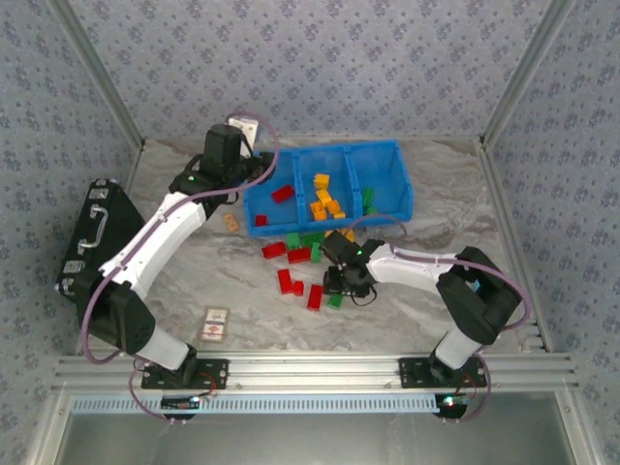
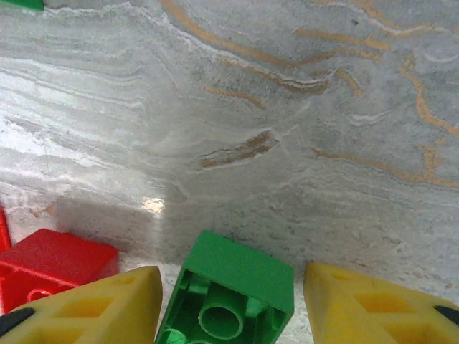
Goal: Sort the legos into containers by color
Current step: Pick up the lego from the bottom-center of the table, then place the lego in the container.
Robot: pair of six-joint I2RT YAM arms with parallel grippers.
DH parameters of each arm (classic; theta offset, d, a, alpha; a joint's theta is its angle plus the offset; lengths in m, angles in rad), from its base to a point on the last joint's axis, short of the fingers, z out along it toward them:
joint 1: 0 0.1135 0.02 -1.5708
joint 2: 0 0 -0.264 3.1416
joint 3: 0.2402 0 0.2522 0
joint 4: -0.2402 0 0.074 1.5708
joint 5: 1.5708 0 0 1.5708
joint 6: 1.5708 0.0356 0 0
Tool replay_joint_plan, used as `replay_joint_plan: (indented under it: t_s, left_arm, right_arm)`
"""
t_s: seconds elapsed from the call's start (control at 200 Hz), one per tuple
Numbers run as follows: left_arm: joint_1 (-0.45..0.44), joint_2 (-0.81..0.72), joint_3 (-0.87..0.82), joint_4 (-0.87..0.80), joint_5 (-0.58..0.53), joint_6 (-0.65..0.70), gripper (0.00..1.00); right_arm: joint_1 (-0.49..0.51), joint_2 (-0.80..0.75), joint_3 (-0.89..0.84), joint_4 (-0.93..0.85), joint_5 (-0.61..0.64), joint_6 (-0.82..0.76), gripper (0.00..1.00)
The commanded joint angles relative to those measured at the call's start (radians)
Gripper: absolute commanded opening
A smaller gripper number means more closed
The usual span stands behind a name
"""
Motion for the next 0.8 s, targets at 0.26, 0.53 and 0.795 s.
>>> replay_joint_plan:
  t_s: [0.26,0.53,0.795]
  left_arm:
    - [0.007,-0.088,-0.073,-0.054,0.003,0.029,0.67]
    - [-0.023,-0.279,-0.275,-0.142,0.113,0.036,0.69]
    - [-0.165,-0.446,-0.518,-0.066,0.058,-0.171,0.68]
  right_arm:
    - [-0.014,-0.041,-0.019,-0.045,0.051,-0.035,0.34]
    - [-0.115,-0.194,0.031,-0.13,0.044,-0.163,0.32]
    - [-0.294,-0.175,0.169,-0.111,0.026,-0.39,0.32]
